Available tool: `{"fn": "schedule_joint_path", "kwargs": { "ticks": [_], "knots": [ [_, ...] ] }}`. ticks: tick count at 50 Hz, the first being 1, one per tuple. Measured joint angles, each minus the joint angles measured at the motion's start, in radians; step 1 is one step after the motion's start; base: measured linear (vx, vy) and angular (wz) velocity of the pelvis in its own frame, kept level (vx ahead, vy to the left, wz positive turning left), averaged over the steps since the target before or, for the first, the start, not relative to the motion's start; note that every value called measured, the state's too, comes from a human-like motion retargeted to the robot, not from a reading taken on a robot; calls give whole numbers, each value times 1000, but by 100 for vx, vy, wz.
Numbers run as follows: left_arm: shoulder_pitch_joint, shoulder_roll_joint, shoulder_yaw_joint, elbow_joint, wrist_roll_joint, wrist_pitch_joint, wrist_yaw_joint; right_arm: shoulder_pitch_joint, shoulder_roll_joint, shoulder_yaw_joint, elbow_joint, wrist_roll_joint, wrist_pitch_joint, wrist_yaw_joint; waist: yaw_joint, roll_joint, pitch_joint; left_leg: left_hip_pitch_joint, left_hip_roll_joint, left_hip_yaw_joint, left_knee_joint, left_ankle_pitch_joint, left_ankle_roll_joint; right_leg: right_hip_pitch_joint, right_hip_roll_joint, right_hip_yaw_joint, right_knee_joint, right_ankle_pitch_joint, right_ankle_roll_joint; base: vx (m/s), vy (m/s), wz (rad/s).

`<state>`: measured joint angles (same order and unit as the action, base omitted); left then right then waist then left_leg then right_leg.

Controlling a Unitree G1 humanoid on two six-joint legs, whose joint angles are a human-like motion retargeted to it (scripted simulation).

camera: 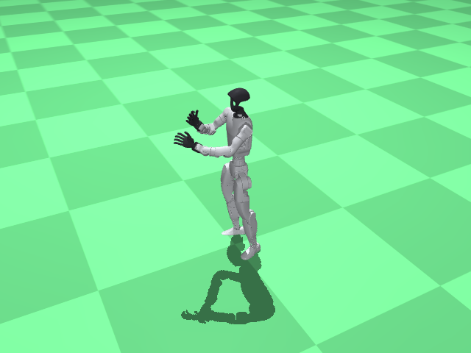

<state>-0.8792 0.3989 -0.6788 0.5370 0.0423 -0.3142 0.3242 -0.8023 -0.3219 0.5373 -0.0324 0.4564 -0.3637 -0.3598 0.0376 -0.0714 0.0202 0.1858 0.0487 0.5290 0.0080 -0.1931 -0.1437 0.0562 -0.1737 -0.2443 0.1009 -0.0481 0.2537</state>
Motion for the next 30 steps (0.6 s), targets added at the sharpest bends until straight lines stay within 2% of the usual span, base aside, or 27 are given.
{"fn": "schedule_joint_path", "kwargs": {
  "ticks": [3, 8, 12, 16, 20, 23, 26, 30],
  "knots": [
    [16, 9, 5, -6, -35, 3, -26, -96, -2, -91, -166, 17, -20, 18, -6, -1, -4, -5, -2, 0, -4, 4, 6, -4, -1, 1, -4, 3, 0, 0, 0, 0],
    [1, 14, -8, 2, -68, 3, -55, -304, -50, -166, -363, -47, -69, -108, -10, -11, -11, -14, -6, -6, -8, 10, 8, -9, -4, -4, -12, 7, -2, 0, 0, 0],
    [-6, 1, 17, -15, -81, -10, -51, -338, -62, -218, -452, -89, -96, -154, -6, -16, -6, -16, -7, -10, -8, 11, 6, -7, -5, -8, -14, 7, -1, 0, 0, 0],
    [-16, -4, 21, -37, -72, -10, -27, -207, -58, -167, -398, -47, -85, -118, 0, -19, 4, -10, -5, -10, -6, 10, 4, -2, -3, -9, -11, 6, 0, 0, 0, 0],
    [-16, -15, 16, -38, -58, 13, -9, -79, -96, 9, -81, -84, 47, -22, 6, -18, 3, -3, 0, -4, -6, 8, 0, 0, 1, -5, -7, 6, -3, 0, 0, 0],
    [-9, -22, 24, -33, -53, 16, -6, -45, -82, 76, 63, -116, 78, 23, 5, -13, 1, -2, 2, 0, -6, 7, -3, -1, 4, -2, -7, 7, -3, 0, 0, 0],
    [6, -20, 35, -34, -80, 10, -5, -46, -46, 15, -58, -34, 26, 14, -1, -8, 0, -5, 1, 1, -7, 9, 0, -3, 4, -1, -11, 10, 0, 0, 0, 0],
    [22, -15, 21, -14, -136, 13, -31, -187, -34, -87, -285, 7, -22, -21, -11, -8, -12, -11, -3, 0, -10, 12, 8, -5, 2, -1, -21, 14, 0, 0, 0, 0]
  ]
}}
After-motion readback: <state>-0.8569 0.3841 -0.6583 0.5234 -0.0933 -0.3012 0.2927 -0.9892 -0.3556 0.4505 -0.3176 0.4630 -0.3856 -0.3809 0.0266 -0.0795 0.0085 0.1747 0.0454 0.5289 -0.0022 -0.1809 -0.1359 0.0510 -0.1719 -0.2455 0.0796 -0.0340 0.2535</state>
